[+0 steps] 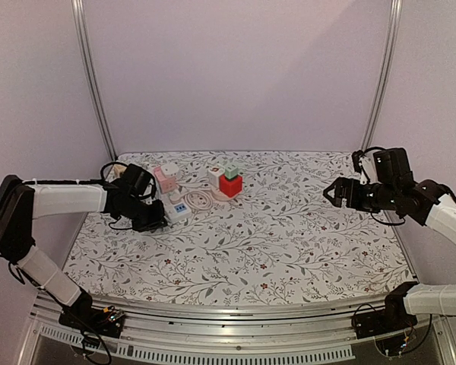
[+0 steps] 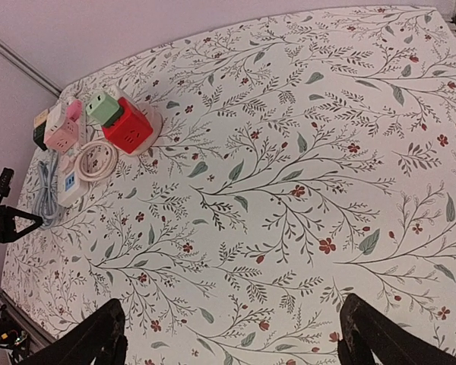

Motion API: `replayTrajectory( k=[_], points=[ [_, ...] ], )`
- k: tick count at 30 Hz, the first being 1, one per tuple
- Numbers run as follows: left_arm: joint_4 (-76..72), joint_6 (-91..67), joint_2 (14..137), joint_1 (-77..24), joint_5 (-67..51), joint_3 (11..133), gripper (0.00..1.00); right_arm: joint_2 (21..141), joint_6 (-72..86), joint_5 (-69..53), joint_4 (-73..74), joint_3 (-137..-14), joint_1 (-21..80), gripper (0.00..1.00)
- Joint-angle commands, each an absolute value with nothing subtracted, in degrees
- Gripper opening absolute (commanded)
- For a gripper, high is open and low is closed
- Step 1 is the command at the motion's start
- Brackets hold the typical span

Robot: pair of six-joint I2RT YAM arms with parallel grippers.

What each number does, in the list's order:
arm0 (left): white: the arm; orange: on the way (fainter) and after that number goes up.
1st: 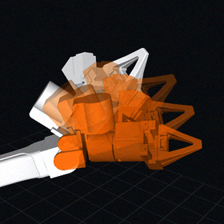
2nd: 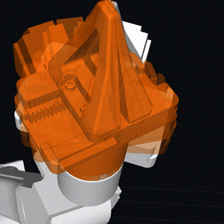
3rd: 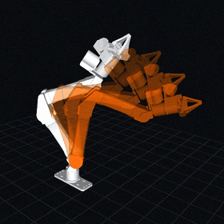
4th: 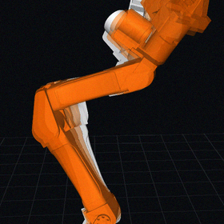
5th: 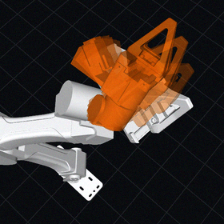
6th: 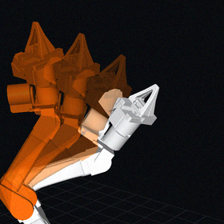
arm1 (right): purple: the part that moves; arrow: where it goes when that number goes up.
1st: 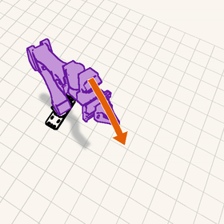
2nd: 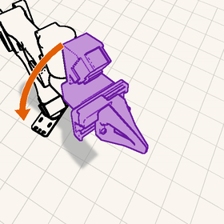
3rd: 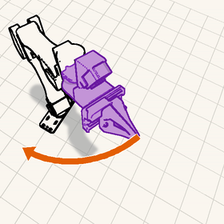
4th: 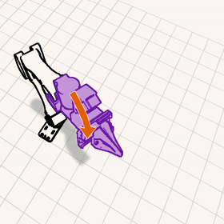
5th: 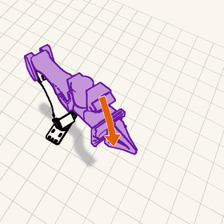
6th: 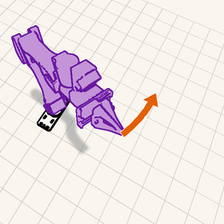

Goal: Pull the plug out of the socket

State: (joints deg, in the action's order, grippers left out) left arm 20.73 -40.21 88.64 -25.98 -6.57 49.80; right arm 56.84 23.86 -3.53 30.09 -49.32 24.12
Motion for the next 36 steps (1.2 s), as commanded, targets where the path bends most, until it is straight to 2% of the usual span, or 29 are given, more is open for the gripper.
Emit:
replayTrajectory(
  k=[1,10,19,26,36],
  points=[
    [21.66,-37.22,83.78,-29.87,-9.93,46.66,0.00,57.07,25.72,-1.10,29.99,-51.12,27.81,0.96],
    [20.96,-42.07,75.80,-41.05,-6.72,41.24,0.00,56.17,28.23,5.97,33.44,-51.85,34.85,0.94],
    [16.71,-48.93,74.11,-58.56,5.33,40.00,0.00,55.45,32.09,9.45,33.33,-51.45,40.49,0.93],
    [13.94,-50.76,81.79,-70.82,12.54,46.95,0.00,55.25,33.60,10.89,33.57,-51.61,43.44,0.92],
    [11.64,-49.57,98.23,-79.00,11.37,61.59,0.00,51.10,34.68,13.27,37.60,-50.91,45.17,0.92]
  ],
)
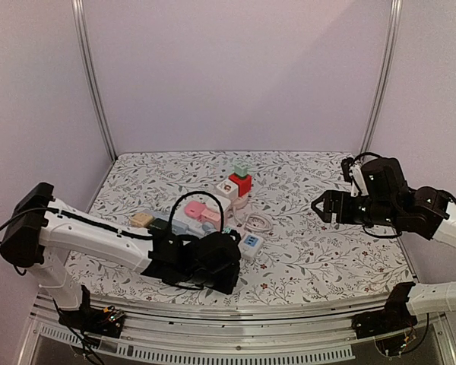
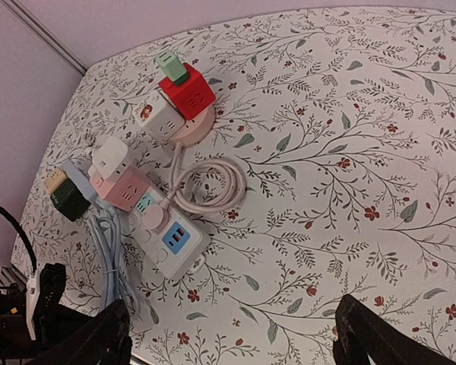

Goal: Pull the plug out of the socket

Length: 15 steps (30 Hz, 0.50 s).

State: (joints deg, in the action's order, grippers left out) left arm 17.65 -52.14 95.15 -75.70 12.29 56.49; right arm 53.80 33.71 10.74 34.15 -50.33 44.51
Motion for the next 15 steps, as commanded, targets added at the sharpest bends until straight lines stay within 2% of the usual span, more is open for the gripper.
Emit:
replayTrajectory(
  k=[1,5,7,10,12,14,15],
  points=[
    [11.69,-49.59,99.41,-79.40,11.20,62.51,0.00,50.61,34.66,13.52,38.15,-50.77,45.23,0.92],
    [11.96,-49.74,100.62,-79.89,11.21,63.87,0.00,47.83,34.71,14.48,40.43,-50.38,45.23,0.92],
    [13.52,-49.92,100.36,-79.93,12.48,64.21,0.07,46.20,35.00,15.07,41.24,-49.64,45.25,0.92],
    [18.00,-49.31,99.59,-79.89,15.52,65.44,0.29,43.82,35.22,15.67,41.57,-48.36,45.21,0.92],
    [20.72,-49.21,98.21,-79.89,17.62,65.85,0.53,42.84,35.28,15.81,41.86,-47.87,45.22,0.92],
    [22.30,-49.26,96.35,-79.94,19.69,65.35,0.73,42.52,35.18,15.74,42.23,-48.02,45.22,0.92],
    [23.05,-49.37,95.28,-79.85,21.07,64.90,0.80,42.60,35.12,15.57,42.51,-48.26,45.24,0.92]
  ],
)
